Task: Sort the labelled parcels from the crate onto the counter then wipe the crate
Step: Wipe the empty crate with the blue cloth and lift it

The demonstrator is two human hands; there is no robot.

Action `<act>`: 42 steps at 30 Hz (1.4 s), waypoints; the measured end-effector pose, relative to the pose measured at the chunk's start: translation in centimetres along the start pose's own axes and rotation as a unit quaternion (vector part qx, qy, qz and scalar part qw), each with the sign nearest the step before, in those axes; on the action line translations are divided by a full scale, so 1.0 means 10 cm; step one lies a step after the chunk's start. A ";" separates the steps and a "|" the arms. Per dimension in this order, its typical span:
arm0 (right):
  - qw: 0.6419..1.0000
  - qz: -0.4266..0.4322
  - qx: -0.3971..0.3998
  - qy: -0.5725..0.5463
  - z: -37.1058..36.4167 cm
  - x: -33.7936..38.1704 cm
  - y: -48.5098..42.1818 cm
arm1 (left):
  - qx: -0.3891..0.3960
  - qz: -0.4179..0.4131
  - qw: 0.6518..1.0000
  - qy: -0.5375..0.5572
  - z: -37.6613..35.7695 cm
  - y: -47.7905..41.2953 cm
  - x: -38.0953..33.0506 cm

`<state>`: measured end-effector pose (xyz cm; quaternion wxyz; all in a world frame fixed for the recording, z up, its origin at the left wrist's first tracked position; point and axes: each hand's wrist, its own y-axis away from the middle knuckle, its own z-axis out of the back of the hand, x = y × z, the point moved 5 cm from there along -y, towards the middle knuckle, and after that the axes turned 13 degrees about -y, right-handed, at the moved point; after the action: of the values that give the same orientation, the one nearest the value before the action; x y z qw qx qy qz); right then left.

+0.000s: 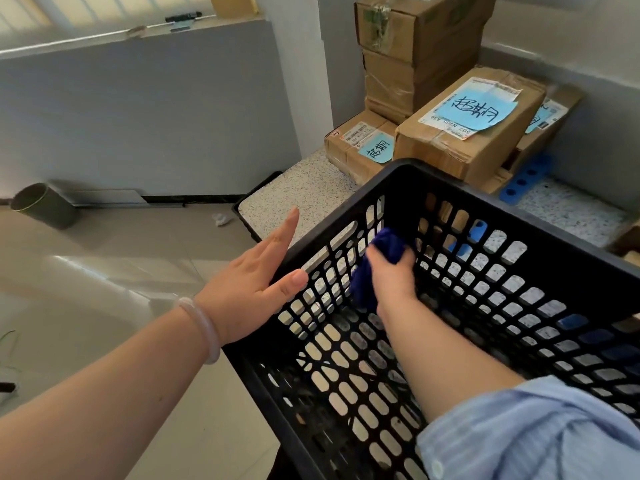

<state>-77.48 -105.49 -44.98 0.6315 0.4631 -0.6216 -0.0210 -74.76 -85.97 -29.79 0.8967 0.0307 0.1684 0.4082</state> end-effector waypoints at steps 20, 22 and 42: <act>0.931 0.091 0.104 0.339 0.31 -0.25 0.30 | -0.006 -0.009 1.000 -0.014 0.01 0.00 -0.04; 0.923 0.181 0.017 0.339 0.49 -0.03 0.17 | -0.010 -0.012 1.000 -0.011 0.01 0.00 -0.04; 0.738 0.027 0.301 0.603 -0.01 -0.85 0.56 | -0.015 -0.030 0.999 -0.038 0.02 -0.01 -0.05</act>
<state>-82.40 -97.19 -48.05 0.7024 0.5276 -0.0969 0.4679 -74.91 -86.38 -29.50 0.9146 0.0276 0.1290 0.3823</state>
